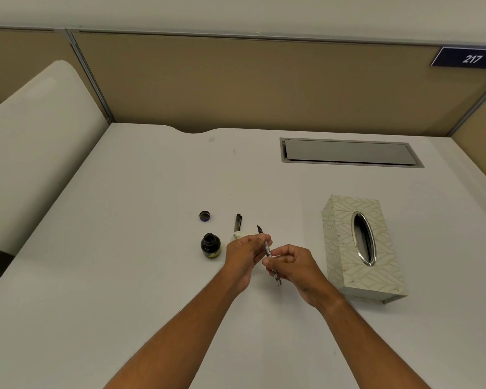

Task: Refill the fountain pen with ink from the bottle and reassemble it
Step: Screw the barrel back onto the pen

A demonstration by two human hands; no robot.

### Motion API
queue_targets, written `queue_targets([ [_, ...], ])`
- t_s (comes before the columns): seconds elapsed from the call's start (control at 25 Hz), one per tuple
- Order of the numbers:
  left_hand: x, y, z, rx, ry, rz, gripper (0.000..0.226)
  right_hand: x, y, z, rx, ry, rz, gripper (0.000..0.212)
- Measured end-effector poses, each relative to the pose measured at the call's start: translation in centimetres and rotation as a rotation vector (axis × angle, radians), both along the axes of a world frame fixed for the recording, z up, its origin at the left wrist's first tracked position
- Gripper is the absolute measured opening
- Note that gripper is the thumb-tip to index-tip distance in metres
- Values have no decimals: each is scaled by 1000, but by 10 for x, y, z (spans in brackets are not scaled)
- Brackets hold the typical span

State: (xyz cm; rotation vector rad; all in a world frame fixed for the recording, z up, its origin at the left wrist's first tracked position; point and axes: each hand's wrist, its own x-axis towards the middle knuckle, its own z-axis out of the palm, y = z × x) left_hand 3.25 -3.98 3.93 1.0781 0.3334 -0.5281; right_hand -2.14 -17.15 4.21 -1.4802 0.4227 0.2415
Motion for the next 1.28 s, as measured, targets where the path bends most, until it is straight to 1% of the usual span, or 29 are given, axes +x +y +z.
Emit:
queue_targets([
  [0.12,-2,0,-1,4,1,-5,14,0,0,1,-23,18,22,13],
  [0.32,-1,2,-1,12,2,-1,15,-2,2,3,-85,23,53,21],
  [0.4,-1,3,-2,15,5,-6,15,-3,1,3,-116,29,46,28],
  [0.44,-1,3,-2,13,9,-11,15,-2,2,3,-125,30,47,26],
  [0.56,-1,4,-3,-22,32,-22,16,-2,2,4,-94,25,78,7],
  [0.64,-1,4,-3,-34,34,-22,16,-2,3,6,-82,4,79,15],
  [0.68,0,5,-3,-31,33,-19,16,-2,3,6,-89,-4,70,15],
  [0.72,0,5,-3,-25,33,-16,17,-3,3,7,-97,-6,56,14],
  [0.84,1,5,-3,-25,44,-24,18,-2,5,7,-154,-3,51,24],
  [0.96,-1,4,-3,-28,41,-34,17,0,6,6,-130,14,78,10],
  [1.04,-1,4,-3,-9,25,-31,16,-1,7,8,-115,16,91,18],
  [1.16,0,4,-2,15,16,-18,15,-1,8,8,-139,5,78,15],
  [1.24,1,4,-2,15,17,-16,15,-2,9,8,-163,6,65,22],
  [1.28,0,3,-1,13,17,-19,14,-1,10,8,-169,12,61,19],
])
